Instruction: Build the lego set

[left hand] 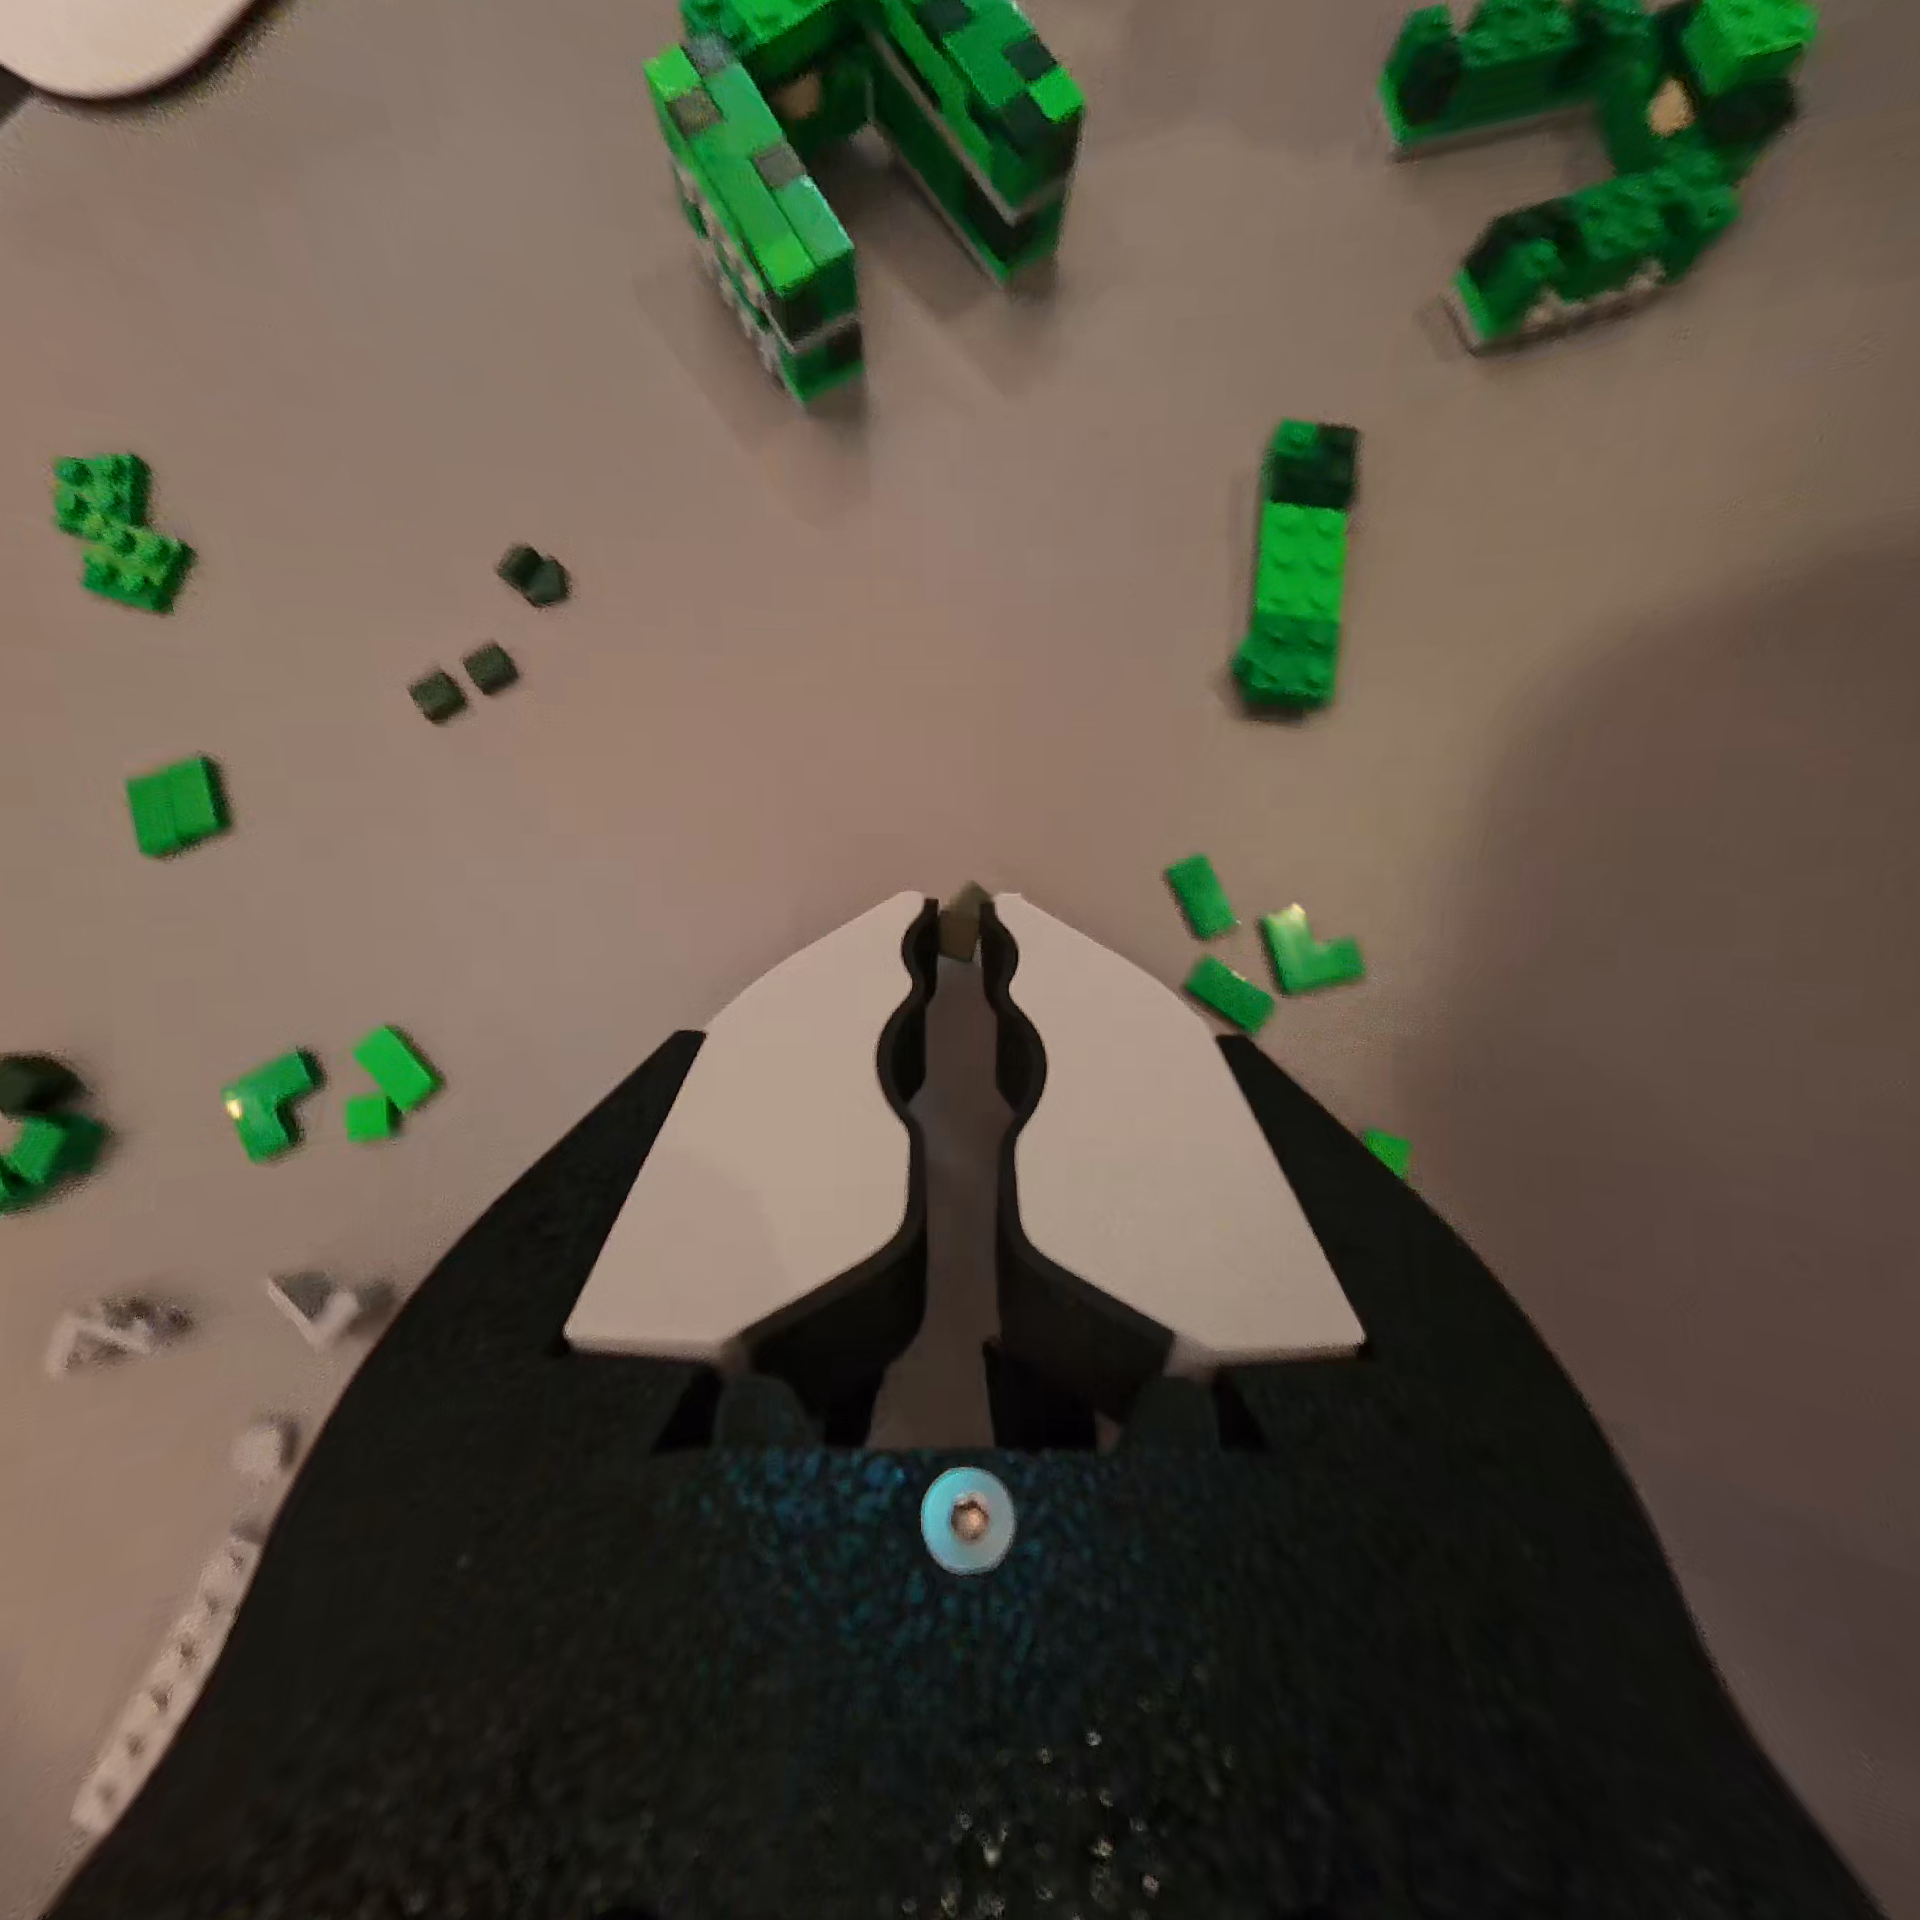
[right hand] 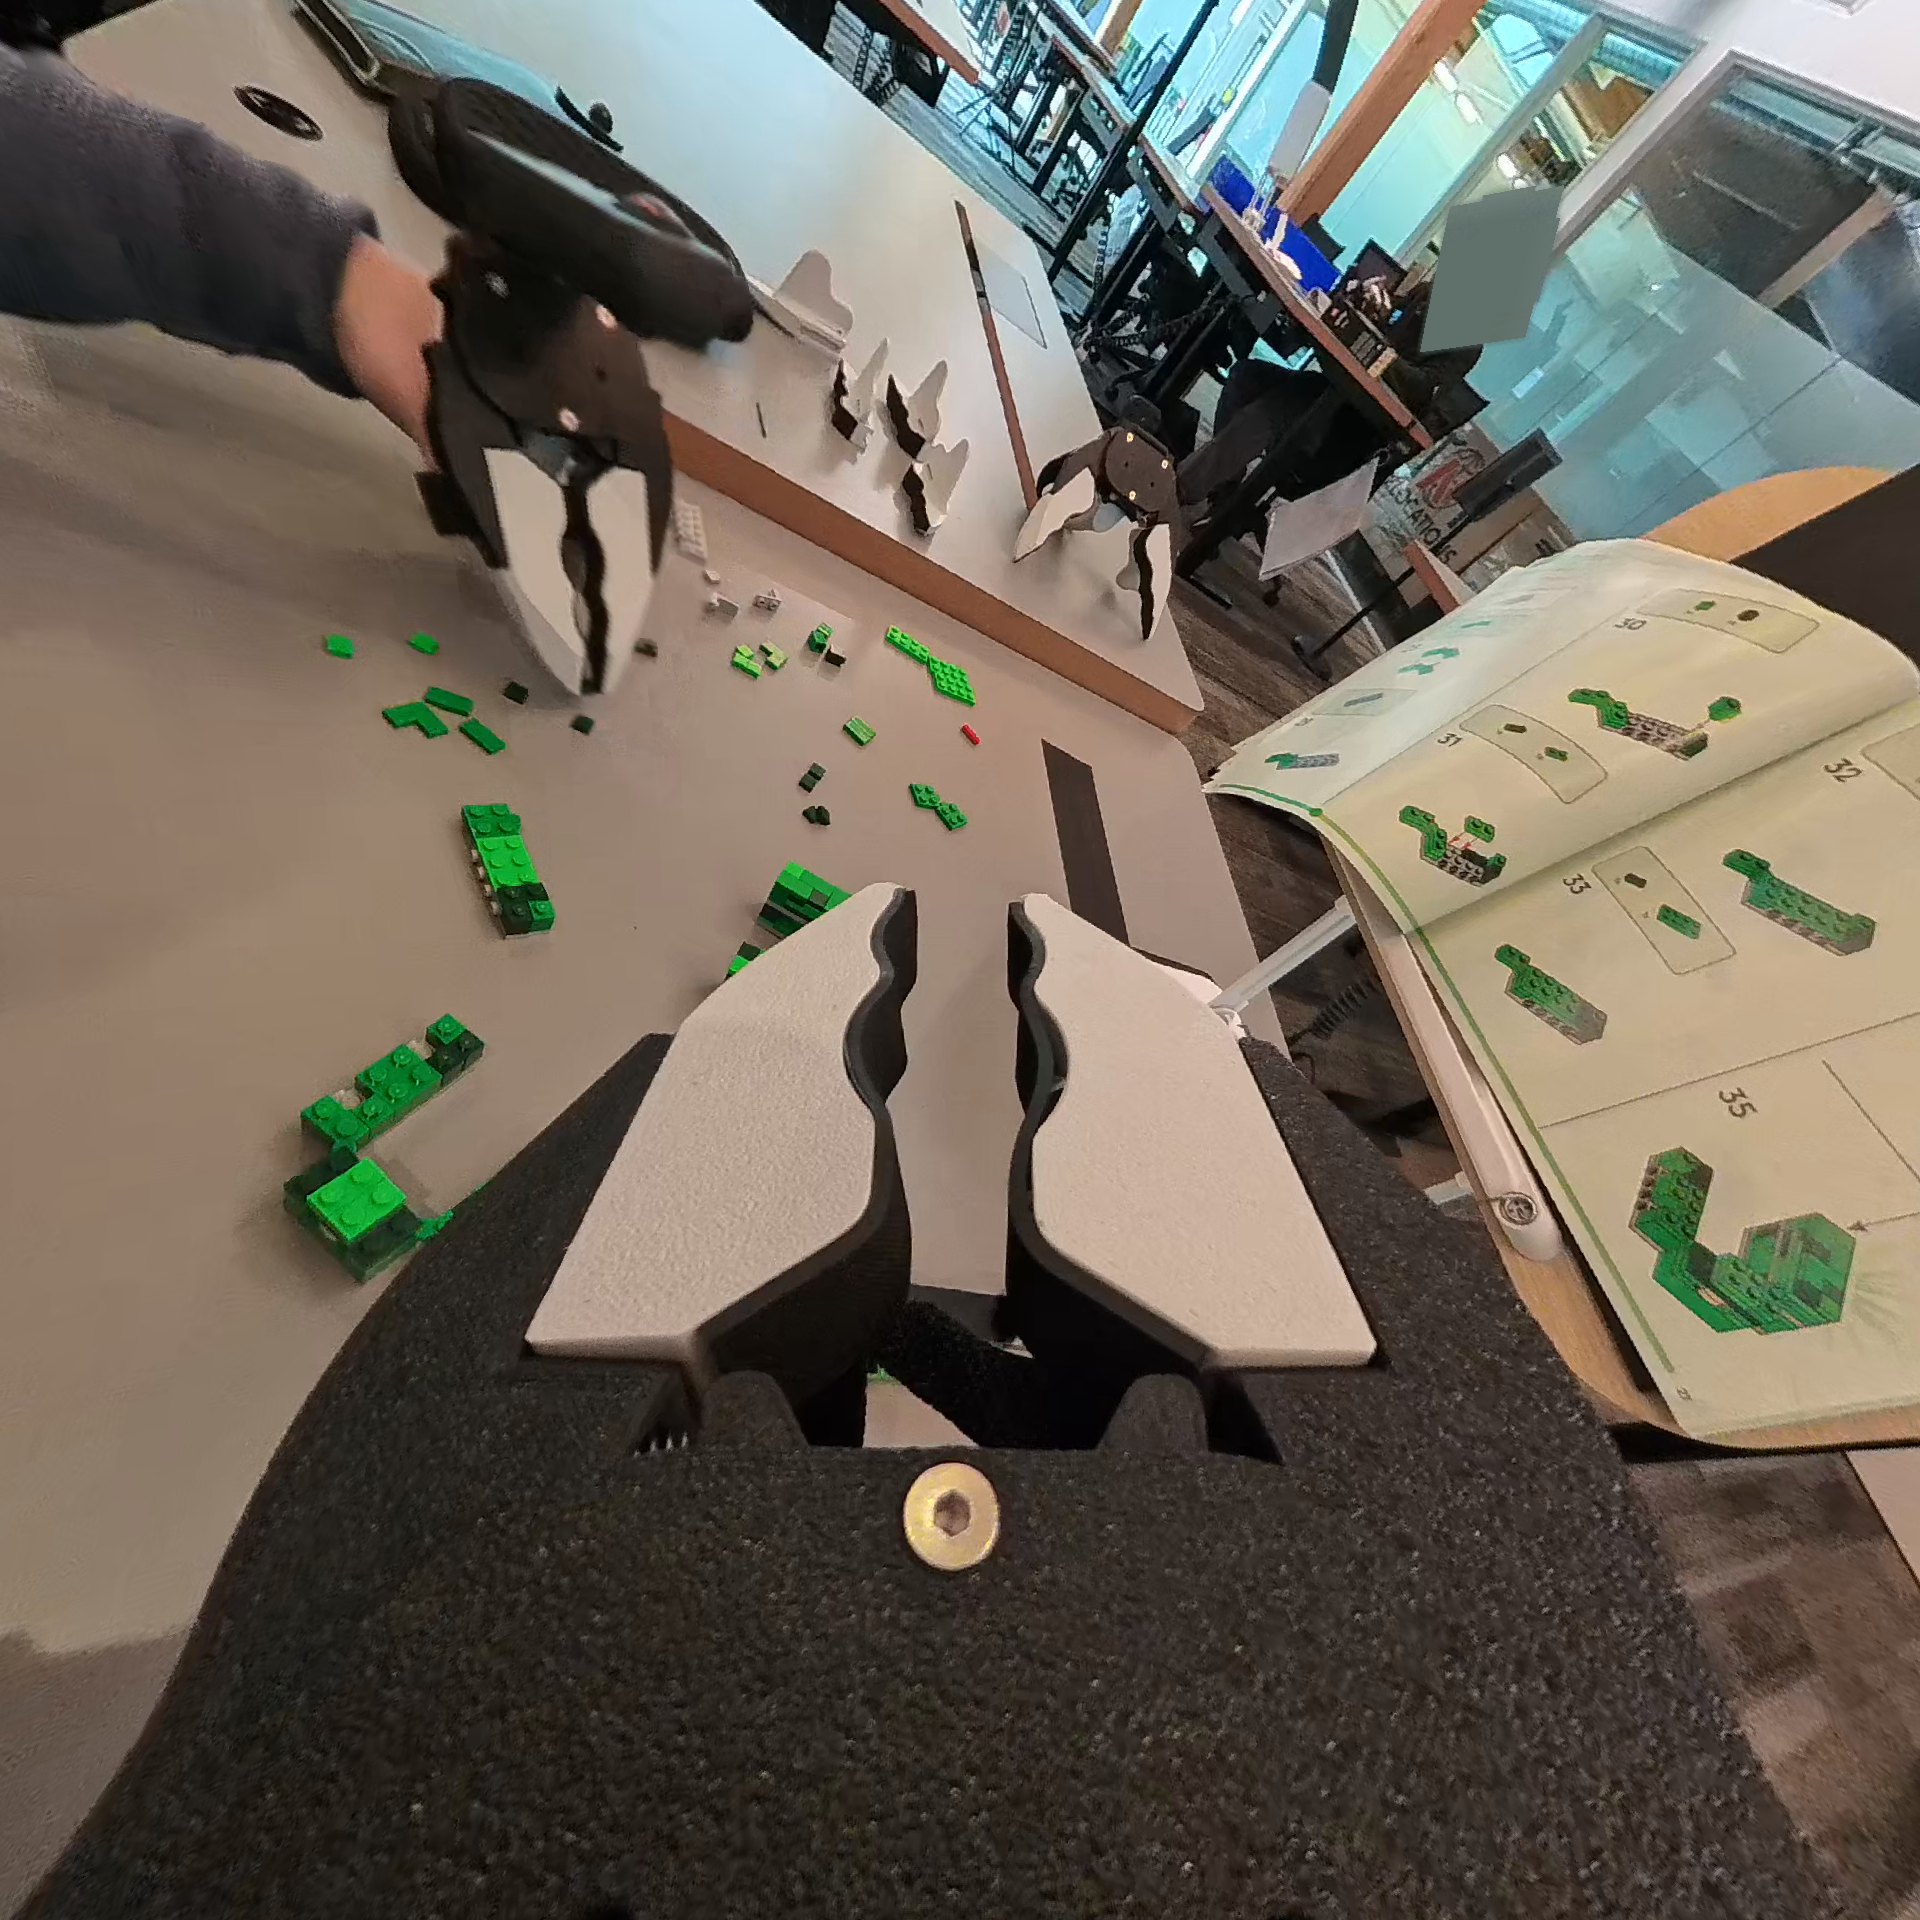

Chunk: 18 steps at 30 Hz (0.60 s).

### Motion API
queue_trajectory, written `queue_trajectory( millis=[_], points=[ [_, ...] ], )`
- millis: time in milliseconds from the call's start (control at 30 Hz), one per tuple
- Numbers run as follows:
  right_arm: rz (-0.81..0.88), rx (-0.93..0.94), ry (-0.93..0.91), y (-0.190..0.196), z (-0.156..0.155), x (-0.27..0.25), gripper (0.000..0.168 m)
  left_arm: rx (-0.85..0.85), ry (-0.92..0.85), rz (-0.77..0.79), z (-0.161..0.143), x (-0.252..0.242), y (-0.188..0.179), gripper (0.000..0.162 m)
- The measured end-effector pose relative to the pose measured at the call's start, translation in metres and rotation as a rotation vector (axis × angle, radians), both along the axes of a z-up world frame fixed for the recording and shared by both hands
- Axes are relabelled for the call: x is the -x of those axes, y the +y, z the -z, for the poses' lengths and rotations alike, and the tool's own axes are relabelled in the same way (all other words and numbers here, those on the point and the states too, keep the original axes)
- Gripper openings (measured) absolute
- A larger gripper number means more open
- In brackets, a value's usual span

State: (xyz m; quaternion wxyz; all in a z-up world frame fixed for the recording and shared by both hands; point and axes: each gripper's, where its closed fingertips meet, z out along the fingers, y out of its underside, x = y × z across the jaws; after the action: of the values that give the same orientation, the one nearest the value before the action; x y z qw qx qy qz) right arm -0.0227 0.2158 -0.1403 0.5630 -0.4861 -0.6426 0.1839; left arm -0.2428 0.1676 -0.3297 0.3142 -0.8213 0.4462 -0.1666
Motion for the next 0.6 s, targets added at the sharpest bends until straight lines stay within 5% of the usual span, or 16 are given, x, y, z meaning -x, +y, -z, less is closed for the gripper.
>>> queue_trajectory(
  millis=[233, 600],
  points=[
    [-0.014, 0.000, -0.016, -0.003, 0.003, 0.006, 0.016, 0.037, 0.043, -0.058, 0.013, 0.021, -0.037, 0.007],
    [-0.032, 0.009, -0.031, -0.006, 0.006, 0.009, 0.016, 0.026, -0.007, -0.038, 0.002, 0.018, -0.042, 0.022]
  ],
)
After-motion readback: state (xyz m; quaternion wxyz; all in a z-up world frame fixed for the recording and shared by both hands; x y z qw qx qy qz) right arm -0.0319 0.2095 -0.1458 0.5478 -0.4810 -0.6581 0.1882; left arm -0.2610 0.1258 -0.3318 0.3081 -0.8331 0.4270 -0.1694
